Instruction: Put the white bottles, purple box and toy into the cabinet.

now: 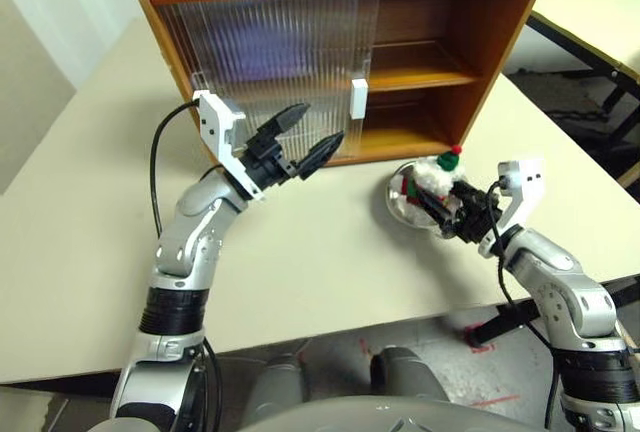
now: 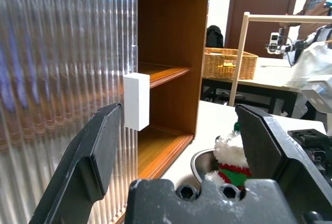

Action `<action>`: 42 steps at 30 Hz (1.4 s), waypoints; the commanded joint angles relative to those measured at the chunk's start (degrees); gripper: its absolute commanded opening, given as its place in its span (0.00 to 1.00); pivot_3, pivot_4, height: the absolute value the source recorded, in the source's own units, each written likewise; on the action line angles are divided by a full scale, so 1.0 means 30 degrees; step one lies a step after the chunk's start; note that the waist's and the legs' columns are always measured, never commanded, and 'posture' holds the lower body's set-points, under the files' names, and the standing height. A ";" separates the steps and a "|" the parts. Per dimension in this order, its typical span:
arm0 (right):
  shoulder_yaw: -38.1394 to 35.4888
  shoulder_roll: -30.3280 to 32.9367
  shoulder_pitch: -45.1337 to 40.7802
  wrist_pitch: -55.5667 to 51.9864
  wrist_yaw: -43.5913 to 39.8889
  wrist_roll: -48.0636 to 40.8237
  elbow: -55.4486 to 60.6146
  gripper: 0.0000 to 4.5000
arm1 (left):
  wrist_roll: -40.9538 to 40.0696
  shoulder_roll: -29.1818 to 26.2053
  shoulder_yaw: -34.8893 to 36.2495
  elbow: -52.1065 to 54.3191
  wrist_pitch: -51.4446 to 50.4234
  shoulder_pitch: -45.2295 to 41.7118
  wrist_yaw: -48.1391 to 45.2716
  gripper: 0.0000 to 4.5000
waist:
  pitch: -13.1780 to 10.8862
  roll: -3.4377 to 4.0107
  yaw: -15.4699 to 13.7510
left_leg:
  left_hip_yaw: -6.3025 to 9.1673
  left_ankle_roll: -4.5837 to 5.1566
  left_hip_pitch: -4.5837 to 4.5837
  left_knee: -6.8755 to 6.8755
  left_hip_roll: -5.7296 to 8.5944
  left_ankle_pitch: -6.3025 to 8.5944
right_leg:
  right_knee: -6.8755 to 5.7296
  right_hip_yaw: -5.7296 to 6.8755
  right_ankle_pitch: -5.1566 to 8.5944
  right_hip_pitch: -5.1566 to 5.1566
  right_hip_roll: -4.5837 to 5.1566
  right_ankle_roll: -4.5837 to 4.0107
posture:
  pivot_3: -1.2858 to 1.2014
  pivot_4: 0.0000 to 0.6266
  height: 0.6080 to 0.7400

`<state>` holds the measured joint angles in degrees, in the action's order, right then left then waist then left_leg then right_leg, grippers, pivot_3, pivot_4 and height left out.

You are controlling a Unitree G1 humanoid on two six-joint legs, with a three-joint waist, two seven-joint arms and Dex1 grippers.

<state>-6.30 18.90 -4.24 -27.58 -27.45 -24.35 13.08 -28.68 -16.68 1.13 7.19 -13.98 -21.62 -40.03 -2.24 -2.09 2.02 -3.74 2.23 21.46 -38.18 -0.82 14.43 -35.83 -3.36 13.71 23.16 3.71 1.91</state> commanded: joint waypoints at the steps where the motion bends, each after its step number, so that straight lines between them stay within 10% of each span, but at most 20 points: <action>1: -0.0083 0.0108 -0.0027 0.0125 -0.0243 -0.0148 -0.0222 0.61 | 0.0112 -0.0145 0.0001 0.0346 -0.0169 0.0241 0.0098 1.00 | 0.0002 -0.0003 -0.0013 | 0.0000 0.0000 0.0003 0.0000 0.0000 0.0000 | 0.0003 0.0000 0.0000 0.0000 0.0000 0.0001 | 0.52 0.00 1.00; 9: -0.0822 0.0951 0.0224 -0.0663 -0.0404 -0.0890 0.1613 0.07 | 0.0134 0.0112 -0.0212 -0.0132 -0.0013 0.0035 -0.0073 1.00 | 0.0003 -0.0004 0.0060 | -0.0005 0.0000 0.0001 0.0000 0.0000 0.0000 | -0.0002 -0.0006 0.0000 0.0003 0.0000 0.0001 | 0.51 0.00 1.00; 42: -0.0838 0.2911 -1.2359 0.3271 -0.2550 0.1042 -0.8173 0.06 | 0.0309 0.0292 -0.0130 0.0642 0.0204 0.1039 0.0408 1.00 | 0.0002 -0.0007 -0.0019 | -0.0023 0.0038 0.0019 0.0007 0.0006 -0.0021 | 0.0014 -0.0029 -0.0075 0.0015 0.0002 -0.0054 | 0.53 0.00 1.00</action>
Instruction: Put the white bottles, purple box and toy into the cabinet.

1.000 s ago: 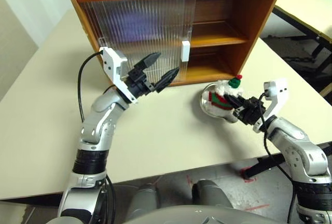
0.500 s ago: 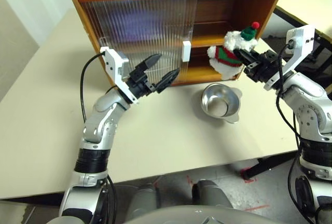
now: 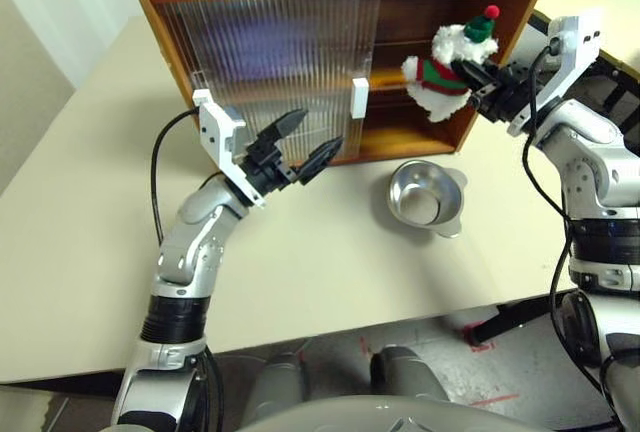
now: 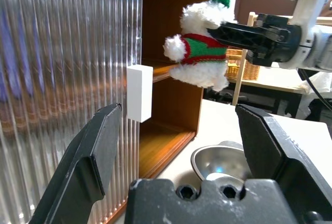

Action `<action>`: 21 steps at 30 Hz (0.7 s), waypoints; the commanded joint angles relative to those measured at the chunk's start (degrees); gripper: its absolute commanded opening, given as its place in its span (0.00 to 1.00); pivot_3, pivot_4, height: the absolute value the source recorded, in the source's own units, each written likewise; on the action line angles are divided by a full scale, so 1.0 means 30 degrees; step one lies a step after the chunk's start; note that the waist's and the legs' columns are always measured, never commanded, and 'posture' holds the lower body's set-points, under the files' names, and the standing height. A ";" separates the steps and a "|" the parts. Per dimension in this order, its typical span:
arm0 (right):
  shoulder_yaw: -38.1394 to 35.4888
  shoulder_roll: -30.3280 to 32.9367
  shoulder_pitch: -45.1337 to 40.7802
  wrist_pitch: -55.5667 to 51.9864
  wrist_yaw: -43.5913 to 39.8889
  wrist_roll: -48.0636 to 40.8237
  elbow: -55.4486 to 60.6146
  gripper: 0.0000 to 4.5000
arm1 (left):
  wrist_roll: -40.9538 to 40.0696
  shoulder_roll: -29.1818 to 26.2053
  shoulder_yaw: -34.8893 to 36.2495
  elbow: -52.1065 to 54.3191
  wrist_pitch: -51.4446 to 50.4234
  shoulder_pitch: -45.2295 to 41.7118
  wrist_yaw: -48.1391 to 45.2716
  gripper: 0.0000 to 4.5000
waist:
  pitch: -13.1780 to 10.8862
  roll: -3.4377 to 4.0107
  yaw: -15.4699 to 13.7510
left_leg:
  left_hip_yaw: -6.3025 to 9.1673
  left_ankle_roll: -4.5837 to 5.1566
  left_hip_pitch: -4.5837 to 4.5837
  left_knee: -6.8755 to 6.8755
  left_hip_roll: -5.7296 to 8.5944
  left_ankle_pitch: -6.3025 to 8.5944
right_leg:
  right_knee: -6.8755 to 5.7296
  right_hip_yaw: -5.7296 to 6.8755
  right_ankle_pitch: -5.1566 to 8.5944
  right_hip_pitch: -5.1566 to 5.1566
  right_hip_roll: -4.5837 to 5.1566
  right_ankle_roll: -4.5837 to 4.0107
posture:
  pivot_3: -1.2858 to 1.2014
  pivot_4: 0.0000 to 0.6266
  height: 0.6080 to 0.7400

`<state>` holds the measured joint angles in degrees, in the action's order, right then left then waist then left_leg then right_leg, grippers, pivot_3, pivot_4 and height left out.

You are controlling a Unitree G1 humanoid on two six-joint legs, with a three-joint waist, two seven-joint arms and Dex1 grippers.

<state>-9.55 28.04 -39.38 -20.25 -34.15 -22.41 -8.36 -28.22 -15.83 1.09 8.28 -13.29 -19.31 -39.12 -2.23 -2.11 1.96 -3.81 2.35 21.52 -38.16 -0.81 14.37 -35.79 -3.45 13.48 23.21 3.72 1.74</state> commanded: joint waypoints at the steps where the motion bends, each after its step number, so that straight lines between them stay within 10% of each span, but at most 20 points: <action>1: 0.0306 -0.0183 -0.0939 0.1053 -0.0422 0.0513 -0.1477 0.06 | 0.0154 0.0002 -0.0116 0.0318 -0.0040 0.0286 0.0132 1.00 | 0.0000 -0.0001 0.0006 | 0.0000 0.0000 0.0000 0.0000 0.0000 0.0000 | 0.0000 0.0001 -0.0002 0.0000 0.0000 -0.0002 | 0.54 0.00 1.00; 21: 0.0960 -0.1549 -0.7046 0.8529 -0.1157 0.3715 -1.4364 0.06 | 0.0092 -0.0063 0.0055 0.1137 -0.0223 0.0856 0.0946 1.00 | 0.0000 0.0001 0.0011 | -0.0002 0.0001 -0.0016 0.0009 -0.0007 -0.0001 | -0.0021 0.0003 -0.0034 0.0002 0.0002 -0.0030 | 0.55 0.00 1.00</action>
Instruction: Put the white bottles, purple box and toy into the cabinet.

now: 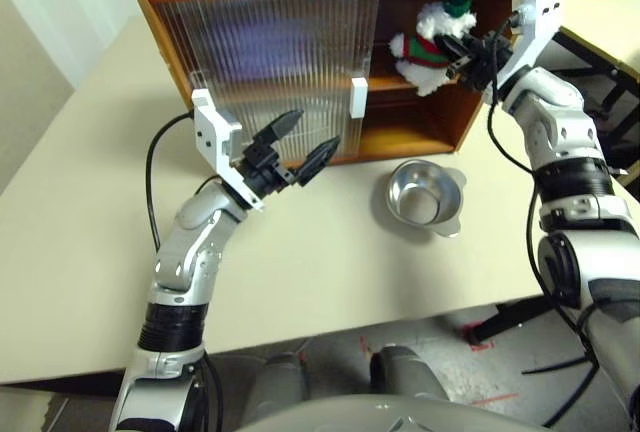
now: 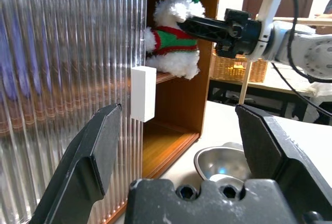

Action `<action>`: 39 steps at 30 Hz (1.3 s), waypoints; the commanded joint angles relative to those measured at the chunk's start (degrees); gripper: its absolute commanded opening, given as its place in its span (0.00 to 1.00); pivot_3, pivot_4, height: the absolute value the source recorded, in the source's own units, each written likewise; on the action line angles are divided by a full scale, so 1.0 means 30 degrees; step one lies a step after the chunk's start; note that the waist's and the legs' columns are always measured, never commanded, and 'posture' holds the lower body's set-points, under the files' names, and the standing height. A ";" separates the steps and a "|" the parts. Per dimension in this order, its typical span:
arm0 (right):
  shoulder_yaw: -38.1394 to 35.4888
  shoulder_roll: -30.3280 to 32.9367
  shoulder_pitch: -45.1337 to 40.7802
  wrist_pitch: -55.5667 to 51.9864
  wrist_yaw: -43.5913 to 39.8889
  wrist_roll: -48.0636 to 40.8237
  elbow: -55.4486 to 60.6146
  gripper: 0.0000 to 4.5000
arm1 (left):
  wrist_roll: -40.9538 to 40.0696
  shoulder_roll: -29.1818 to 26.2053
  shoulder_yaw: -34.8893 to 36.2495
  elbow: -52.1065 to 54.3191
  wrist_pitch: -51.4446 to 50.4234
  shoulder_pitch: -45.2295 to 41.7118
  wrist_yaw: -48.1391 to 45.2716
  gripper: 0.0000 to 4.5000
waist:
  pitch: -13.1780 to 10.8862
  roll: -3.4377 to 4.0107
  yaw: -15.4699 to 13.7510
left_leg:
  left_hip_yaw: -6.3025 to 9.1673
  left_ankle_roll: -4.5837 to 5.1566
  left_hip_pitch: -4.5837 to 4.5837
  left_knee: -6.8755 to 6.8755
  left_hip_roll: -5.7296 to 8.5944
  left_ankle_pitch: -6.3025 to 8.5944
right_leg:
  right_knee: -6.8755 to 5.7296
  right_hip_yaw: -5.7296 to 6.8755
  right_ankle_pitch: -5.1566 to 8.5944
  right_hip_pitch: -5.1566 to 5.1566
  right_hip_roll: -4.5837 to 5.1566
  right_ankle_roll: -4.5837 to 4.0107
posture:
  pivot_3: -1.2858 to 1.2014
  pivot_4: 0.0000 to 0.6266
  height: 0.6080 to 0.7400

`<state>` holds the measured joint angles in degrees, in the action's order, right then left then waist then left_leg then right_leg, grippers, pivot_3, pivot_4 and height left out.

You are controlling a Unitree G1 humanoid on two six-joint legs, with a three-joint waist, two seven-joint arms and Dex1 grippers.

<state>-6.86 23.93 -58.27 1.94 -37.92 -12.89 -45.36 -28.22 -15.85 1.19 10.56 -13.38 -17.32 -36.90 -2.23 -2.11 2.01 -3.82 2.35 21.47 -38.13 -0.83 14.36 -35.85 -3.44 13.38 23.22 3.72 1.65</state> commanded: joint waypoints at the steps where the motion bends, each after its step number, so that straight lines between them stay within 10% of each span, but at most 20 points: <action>1: 0.0039 -0.0238 -0.1035 0.1490 0.0130 0.0680 -0.2741 0.06 | 0.0091 -0.0064 0.0022 0.0432 -0.0203 0.0226 0.0251 1.00 | 0.0000 0.0000 -0.0010 | 0.0000 0.0000 -0.0001 -0.0001 0.0000 0.0000 | -0.0003 0.0000 -0.0003 -0.0001 0.0000 -0.0002 | 0.56 0.00 1.00; 22: -0.0093 -0.0830 -0.4331 0.1064 0.1946 0.2144 -0.8915 0.06 | -0.0006 -0.0192 0.0093 0.1264 -0.0382 0.0754 0.0994 1.00 | 0.0003 0.0002 -0.0053 | 0.0004 -0.0004 -0.0008 0.0014 -0.0001 0.0002 | -0.0009 0.0010 -0.0028 -0.0003 0.0020 -0.0012 | 0.57 0.00 1.00; 33: -0.0160 -0.0685 -0.4765 0.2097 0.1893 0.2759 -0.8468 0.96 | -0.0005 0.0066 -0.0195 0.1084 -0.0329 0.0768 0.0907 1.00 | 0.0001 0.0005 -0.0048 | 0.0003 -0.0004 0.0013 0.0027 0.0003 0.0002 | -0.0004 0.0012 -0.0029 0.0019 0.0020 -0.0011 | 0.56 0.00 1.00; 39: -0.0202 -0.0681 -0.4859 0.2494 0.1758 0.2754 -0.7859 1.00 | -0.0005 0.0166 -0.0269 0.0894 -0.0317 0.0604 0.0805 1.00 | 0.0000 0.0008 -0.0026 | 0.0004 -0.0004 0.0017 0.0047 0.0003 0.0003 | 0.0002 0.0014 -0.0028 0.0028 0.0020 -0.0011 | 0.55 0.00 1.00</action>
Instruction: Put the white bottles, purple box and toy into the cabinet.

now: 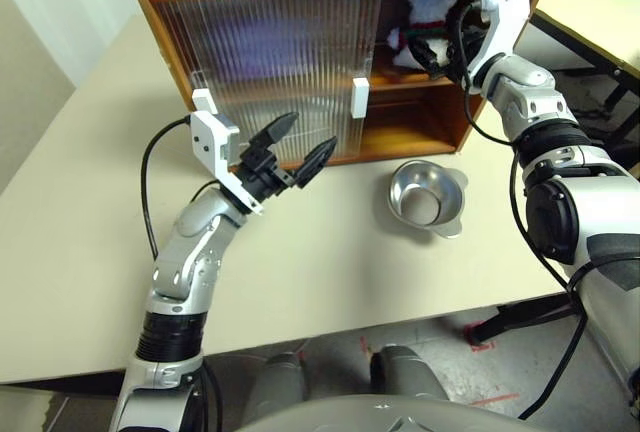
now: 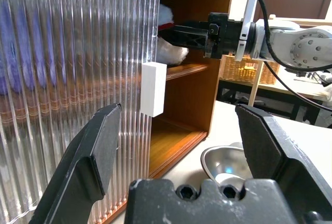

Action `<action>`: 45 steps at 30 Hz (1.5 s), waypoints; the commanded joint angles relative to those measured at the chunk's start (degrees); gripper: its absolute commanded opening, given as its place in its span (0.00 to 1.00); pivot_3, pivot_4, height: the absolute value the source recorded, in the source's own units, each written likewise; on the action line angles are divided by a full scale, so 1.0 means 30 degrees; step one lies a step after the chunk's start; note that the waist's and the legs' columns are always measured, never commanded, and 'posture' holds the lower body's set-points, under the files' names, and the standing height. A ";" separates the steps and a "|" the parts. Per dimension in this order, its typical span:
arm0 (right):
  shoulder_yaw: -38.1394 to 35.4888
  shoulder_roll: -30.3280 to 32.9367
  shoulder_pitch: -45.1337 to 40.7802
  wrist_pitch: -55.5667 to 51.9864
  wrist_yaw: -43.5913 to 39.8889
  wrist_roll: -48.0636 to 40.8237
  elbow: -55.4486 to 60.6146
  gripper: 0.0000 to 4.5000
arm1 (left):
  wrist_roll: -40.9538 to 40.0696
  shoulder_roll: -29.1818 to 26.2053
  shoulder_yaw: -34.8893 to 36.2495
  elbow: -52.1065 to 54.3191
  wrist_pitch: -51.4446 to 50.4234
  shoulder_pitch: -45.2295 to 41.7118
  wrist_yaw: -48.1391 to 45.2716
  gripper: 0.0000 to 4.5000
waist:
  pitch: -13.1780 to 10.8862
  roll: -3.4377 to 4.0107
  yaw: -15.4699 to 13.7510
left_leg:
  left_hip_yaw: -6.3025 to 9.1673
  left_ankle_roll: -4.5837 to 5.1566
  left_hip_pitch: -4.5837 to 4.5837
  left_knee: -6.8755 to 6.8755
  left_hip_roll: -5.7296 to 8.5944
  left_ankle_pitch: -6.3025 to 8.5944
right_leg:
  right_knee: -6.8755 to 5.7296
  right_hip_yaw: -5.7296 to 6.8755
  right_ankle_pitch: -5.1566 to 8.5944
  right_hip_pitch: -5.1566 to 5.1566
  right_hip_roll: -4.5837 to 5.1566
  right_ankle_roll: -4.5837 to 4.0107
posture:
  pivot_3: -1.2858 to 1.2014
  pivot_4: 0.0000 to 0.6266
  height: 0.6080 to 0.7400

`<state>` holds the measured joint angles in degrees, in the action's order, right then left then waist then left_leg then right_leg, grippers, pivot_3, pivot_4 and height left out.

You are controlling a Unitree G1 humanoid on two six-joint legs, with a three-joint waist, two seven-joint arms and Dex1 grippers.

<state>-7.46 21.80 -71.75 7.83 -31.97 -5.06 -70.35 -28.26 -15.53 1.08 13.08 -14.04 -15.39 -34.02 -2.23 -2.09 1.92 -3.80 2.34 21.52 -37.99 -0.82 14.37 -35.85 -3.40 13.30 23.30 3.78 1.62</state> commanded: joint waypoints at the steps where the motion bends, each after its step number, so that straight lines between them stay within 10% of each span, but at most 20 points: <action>1: -0.0008 0.0050 -0.0314 0.0633 -0.0301 0.0097 0.0729 1.00 | 0.0008 0.0076 -0.0243 0.0024 -0.0094 -0.0063 -0.0179 1.00 | -0.0001 0.0002 0.0010 | 0.0000 0.0000 0.0001 0.0000 0.0000 0.0000 | 0.0000 0.0000 0.0000 0.0001 0.0000 0.0000 | 0.55 0.00 1.00; 23: -0.2018 0.0766 1.5227 -1.2368 -0.0164 -0.7814 2.7263 1.00 | -0.0053 0.0020 -0.0231 -0.0629 -0.0298 -0.0578 -0.0975 1.00 | -0.0002 0.0008 -0.0009 | 0.0011 -0.0009 0.0036 -0.0023 0.0001 0.0005 | 0.0015 0.0029 0.0010 0.0007 0.0022 0.0034 | 0.53 0.00 1.00; 35: -0.8917 -0.1480 2.0921 -2.0031 0.5584 -2.1210 2.9717 1.00 | -0.0103 0.0053 -0.0369 -0.1163 -0.0421 -0.0907 -0.1537 1.00 | -0.0001 0.0006 0.0080 | -0.0020 0.0000 -0.0004 -0.0043 -0.0004 0.0000 | 0.0029 -0.0009 0.0066 -0.0030 -0.0003 0.0096 | 0.50 0.00 1.00; 45: -0.8623 -0.1124 2.5814 -2.1409 0.8469 -2.9887 2.7042 1.00 | -0.0048 -0.0039 -0.0277 -0.1310 -0.0468 -0.1109 -0.1731 1.00 | -0.0001 0.0006 0.0137 | -0.0023 0.0010 -0.0005 -0.0035 -0.0006 -0.0005 | 0.0068 -0.0019 0.0087 -0.0049 -0.0003 0.0107 | 0.51 0.00 1.00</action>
<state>-34.19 17.69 4.87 -55.53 -6.88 -92.29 12.58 -28.57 -15.48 0.63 10.01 -15.01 -18.44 -38.82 -2.24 -2.07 2.33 -3.88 2.36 21.52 -38.10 -0.84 14.36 -35.61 -3.46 13.55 23.15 3.78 1.94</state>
